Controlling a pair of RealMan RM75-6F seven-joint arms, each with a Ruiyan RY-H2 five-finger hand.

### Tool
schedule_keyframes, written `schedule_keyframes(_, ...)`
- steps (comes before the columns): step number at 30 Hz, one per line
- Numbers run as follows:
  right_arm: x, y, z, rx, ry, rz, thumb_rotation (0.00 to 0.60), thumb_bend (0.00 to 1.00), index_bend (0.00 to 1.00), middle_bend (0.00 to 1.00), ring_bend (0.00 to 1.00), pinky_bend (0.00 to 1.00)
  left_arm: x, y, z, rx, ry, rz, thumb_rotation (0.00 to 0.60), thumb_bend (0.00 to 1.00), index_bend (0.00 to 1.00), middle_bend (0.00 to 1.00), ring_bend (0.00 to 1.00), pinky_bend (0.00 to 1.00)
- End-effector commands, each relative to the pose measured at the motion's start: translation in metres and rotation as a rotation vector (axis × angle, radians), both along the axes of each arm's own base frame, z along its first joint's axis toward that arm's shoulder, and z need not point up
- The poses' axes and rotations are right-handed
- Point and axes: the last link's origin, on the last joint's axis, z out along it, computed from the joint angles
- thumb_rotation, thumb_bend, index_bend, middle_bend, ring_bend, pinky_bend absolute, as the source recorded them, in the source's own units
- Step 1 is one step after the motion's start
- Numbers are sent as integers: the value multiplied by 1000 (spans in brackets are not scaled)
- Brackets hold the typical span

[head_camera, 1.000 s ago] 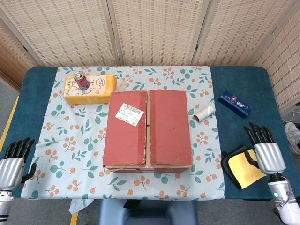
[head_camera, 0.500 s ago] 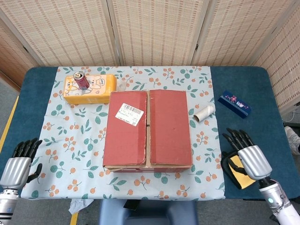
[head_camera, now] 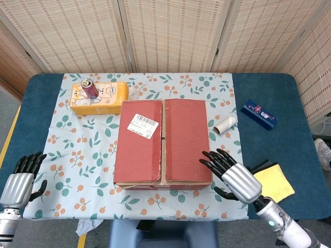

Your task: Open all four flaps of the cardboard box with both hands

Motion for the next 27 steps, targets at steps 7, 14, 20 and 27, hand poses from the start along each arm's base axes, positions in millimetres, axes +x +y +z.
schedule_keyframes(7,32,-13,-24,16,-22,66,600,375,0,0,0,0,-5,3,4,24,15,56,600,523,0,62,77,22)
schedule_keyframes(14,52,-22,-41,38,-27,83,600,375,0,0,0,0,-8,0,11,46,8,110,600,521,0,62,78,22)
schedule_keyframes(20,68,-29,-57,43,-26,112,600,375,0,0,0,0,-1,-6,17,59,-26,79,600,520,0,62,78,22)
schedule_keyframes(27,82,-36,-74,11,-17,139,600,376,0,0,0,0,7,-11,21,53,-70,22,600,520,0,62,78,22)
